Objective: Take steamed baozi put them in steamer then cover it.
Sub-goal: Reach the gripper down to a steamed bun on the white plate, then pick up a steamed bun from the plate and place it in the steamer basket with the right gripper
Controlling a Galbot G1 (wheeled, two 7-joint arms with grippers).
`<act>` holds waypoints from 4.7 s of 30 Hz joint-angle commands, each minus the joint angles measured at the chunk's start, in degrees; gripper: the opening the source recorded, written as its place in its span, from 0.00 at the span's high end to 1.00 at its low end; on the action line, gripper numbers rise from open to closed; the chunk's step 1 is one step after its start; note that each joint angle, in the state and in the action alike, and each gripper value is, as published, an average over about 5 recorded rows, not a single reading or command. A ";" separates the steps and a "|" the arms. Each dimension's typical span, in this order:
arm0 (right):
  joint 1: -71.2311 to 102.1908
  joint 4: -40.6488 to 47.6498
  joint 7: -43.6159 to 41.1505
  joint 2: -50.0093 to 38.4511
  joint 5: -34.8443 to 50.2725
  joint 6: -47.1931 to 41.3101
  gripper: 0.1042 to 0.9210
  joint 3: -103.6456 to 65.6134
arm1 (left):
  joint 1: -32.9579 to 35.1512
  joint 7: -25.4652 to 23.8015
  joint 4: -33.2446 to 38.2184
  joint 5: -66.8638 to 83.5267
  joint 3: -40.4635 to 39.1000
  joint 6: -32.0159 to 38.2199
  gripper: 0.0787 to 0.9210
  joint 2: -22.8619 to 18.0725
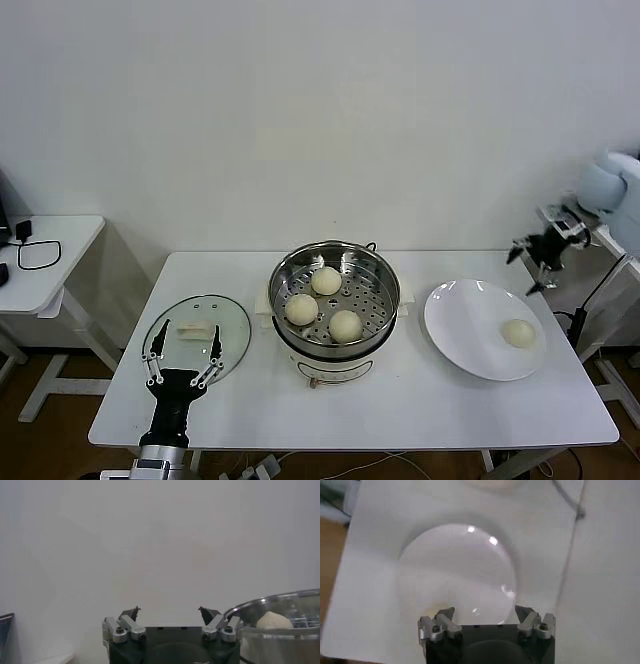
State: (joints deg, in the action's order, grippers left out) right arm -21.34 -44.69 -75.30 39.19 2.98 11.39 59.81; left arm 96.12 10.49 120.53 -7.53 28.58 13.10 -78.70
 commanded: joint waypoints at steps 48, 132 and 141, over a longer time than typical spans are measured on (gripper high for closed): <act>8.21 9.43 5.82 6.32 -3.63 -1.23 0.36 -3.47 | 0.10 0.11 -1.31 0.81 1.01 0.33 0.12 0.12; -11.34 -11.69 4.22 33.62 17.48 -18.75 0.21 25.04 | -0.41 0.85 -0.15 1.05 1.43 0.53 0.12 0.70; -12.82 -14.37 3.16 31.17 16.96 -18.17 0.12 22.91 | -0.29 0.89 0.26 0.88 1.37 0.21 0.12 0.46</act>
State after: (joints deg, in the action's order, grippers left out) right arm -33.21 -57.11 -71.24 72.08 20.39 -7.01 84.23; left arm 95.73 11.37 120.54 -6.51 30.01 13.55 -78.17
